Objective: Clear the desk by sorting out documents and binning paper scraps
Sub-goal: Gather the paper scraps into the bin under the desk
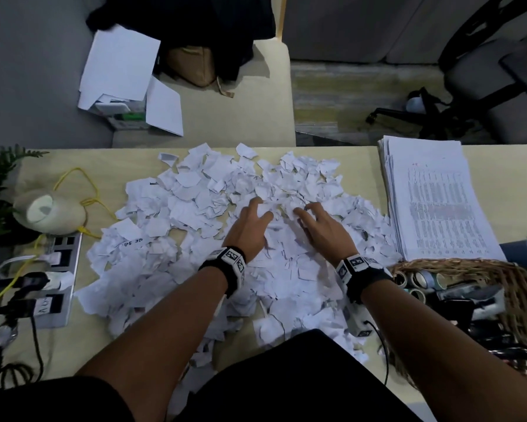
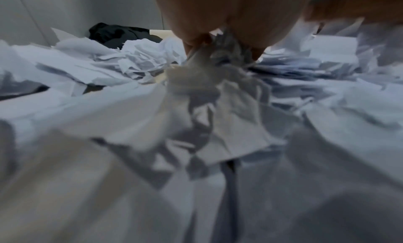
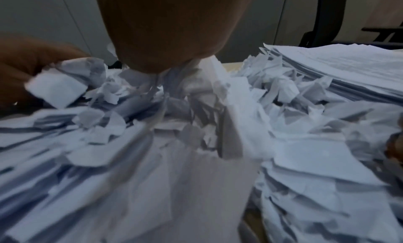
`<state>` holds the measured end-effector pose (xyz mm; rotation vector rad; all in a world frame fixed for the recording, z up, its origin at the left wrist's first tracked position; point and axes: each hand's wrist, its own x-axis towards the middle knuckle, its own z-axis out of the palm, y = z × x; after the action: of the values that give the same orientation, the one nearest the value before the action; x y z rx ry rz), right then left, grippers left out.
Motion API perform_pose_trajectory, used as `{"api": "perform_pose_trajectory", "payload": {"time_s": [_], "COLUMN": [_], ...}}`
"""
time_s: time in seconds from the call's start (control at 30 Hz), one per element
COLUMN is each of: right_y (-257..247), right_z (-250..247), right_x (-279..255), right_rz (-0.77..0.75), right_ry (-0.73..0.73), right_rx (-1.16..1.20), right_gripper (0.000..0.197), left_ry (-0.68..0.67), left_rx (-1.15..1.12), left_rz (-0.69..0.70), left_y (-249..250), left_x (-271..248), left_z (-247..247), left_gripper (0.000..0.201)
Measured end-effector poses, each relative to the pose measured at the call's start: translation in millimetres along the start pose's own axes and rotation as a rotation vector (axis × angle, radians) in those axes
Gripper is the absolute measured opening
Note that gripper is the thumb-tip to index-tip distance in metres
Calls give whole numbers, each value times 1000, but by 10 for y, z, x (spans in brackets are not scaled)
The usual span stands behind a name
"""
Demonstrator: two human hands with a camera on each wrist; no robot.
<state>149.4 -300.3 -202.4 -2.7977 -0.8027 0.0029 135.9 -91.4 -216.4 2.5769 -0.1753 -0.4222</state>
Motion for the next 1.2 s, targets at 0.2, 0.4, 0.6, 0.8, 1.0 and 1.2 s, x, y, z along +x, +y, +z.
{"api": "perform_pose_trajectory", "payload": {"time_s": [0.2,0.4,0.6,0.8,1.0,1.2], "right_y": [-177,-486,-645,-511,-199,33], "right_z": [-297,-707,-866,-959,-1304,-1274], "right_x": [-4,-214,-615,-1438,-2942,-4496], "right_rz": [191,529,796,962,1089,1347], "right_ry": [101,371,688,917,1368,1611], "right_rx": [145,462,834,1072,1179,1015], "right_gripper": [33,27,10,8,6,9], "left_ry": [40,219,248,67,-128,-431], "left_rx": [-137,-384,-436,-524,-621,-630], "left_rz": [49,-40,69,243,439,558], "left_y": [134,217,489,1554,2917,4106], "left_x": [-124,-142,-141,-474,-920,-1676], "left_z": [-334,-625,-779,-375,439,1501], "left_gripper": [37,22,16,18,21,13]}}
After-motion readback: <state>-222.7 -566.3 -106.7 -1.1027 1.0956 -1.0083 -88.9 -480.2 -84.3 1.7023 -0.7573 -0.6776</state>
